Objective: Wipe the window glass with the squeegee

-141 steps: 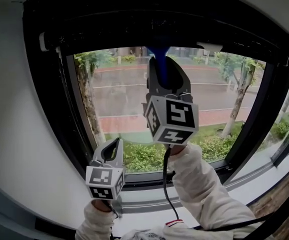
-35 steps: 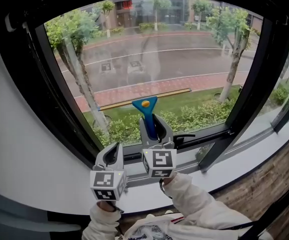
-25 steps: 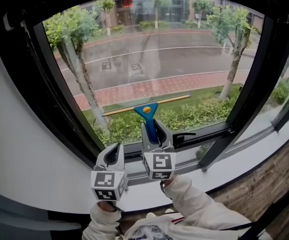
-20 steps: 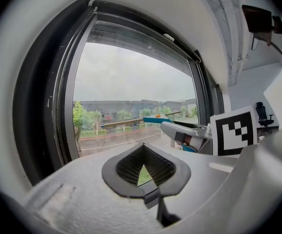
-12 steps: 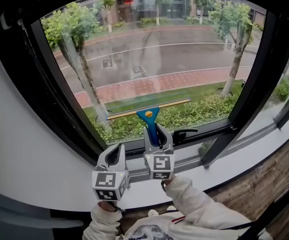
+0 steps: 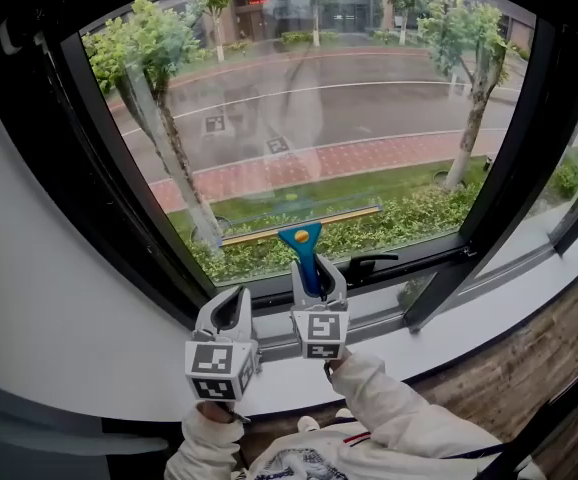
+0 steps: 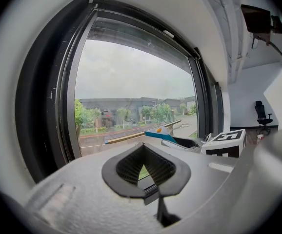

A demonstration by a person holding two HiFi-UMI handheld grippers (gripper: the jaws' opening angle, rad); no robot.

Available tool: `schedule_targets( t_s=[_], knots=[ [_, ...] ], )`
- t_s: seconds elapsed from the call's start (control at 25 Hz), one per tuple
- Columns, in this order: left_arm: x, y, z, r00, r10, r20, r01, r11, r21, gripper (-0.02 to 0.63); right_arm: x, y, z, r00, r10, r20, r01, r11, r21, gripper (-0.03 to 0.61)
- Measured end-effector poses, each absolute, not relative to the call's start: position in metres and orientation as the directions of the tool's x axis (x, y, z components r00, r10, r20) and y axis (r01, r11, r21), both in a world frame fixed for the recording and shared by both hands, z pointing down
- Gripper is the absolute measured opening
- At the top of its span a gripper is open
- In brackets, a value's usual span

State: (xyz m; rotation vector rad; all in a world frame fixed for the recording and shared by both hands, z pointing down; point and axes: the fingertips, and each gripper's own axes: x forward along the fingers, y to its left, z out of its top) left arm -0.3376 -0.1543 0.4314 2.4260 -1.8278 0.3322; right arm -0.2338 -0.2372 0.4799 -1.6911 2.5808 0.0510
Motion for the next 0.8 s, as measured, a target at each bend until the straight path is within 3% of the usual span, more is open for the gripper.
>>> schedule_targets(
  t_s=[0.8],
  knots=[
    [-0.343, -0.155, 0.451, 0.269, -0.926, 0.266, -0.953, -0.296, -0.064, 0.000, -0.233, -0.247, 0.574, -0.387, -0.914, 0.121, -0.922, 0.387, -0.023, 0.138]
  ],
)
